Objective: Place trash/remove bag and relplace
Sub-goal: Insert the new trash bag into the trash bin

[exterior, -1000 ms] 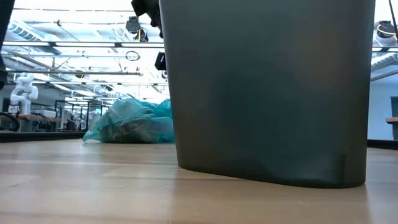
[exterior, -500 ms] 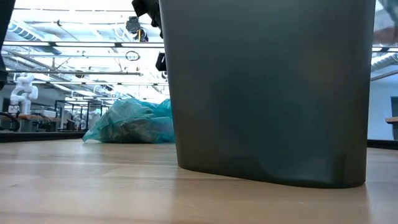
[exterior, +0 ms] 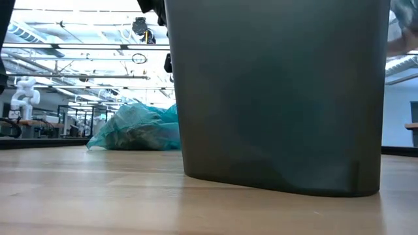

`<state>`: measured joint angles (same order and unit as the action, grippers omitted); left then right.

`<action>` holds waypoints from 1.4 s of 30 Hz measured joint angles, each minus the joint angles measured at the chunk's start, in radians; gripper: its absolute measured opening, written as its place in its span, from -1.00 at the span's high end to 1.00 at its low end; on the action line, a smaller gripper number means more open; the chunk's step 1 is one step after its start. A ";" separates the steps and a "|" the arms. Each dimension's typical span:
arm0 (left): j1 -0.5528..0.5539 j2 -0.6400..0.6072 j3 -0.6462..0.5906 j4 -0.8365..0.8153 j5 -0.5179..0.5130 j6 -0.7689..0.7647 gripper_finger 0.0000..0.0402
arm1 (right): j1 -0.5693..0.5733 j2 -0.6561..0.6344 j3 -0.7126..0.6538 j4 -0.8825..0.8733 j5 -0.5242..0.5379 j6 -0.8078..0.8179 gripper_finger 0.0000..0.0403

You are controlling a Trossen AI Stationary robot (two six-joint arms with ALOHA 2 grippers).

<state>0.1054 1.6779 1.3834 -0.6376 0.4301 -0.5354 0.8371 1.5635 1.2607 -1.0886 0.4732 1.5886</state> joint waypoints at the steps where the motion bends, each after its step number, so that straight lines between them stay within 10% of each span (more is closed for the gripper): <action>1: -0.003 0.000 0.000 0.000 0.000 -0.003 0.87 | 0.000 0.000 0.012 -0.001 0.001 -0.005 0.96; 16: 0.013 0.000 0.037 0.001 0.110 -0.027 -0.07 | 0.000 0.000 0.070 0.015 -0.008 -0.036 0.12; 42: 0.087 -0.027 0.149 -0.072 0.197 0.035 -0.10 | 0.000 -0.001 0.070 0.125 -0.061 -0.138 -0.18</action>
<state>0.1928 1.6513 1.5329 -0.7096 0.6271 -0.5003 0.8375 1.5627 1.3308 -0.9636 0.4126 1.4510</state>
